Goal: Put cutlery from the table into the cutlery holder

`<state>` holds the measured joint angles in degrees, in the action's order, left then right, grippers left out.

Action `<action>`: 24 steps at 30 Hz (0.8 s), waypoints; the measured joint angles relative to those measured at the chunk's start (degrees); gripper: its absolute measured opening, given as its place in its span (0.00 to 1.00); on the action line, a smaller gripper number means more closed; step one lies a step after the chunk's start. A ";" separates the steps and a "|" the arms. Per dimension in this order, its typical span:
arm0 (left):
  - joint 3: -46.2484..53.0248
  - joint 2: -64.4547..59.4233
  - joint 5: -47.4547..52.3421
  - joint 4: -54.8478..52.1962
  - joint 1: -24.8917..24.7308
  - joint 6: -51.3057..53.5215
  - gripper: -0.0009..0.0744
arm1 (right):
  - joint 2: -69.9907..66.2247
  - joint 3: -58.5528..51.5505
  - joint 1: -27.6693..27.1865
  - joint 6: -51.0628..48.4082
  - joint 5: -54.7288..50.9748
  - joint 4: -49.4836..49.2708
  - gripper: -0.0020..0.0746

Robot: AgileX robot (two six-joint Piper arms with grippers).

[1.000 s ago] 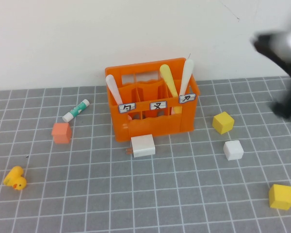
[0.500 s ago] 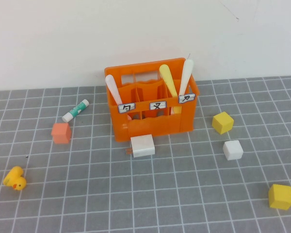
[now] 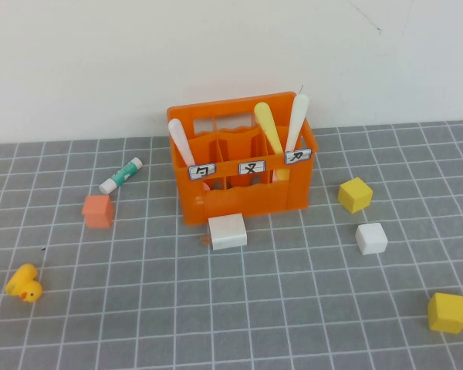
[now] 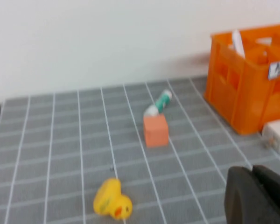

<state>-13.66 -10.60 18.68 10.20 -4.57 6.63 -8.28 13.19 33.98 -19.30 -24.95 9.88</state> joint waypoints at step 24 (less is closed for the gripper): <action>14.65 11.04 -9.79 -10.20 -2.34 -7.44 0.01 | 0.00 -0.58 0.00 0.04 -3.02 -0.34 0.02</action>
<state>1.00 0.44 8.90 0.00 -6.91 -0.81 -8.28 12.61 33.98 -19.26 -27.97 9.55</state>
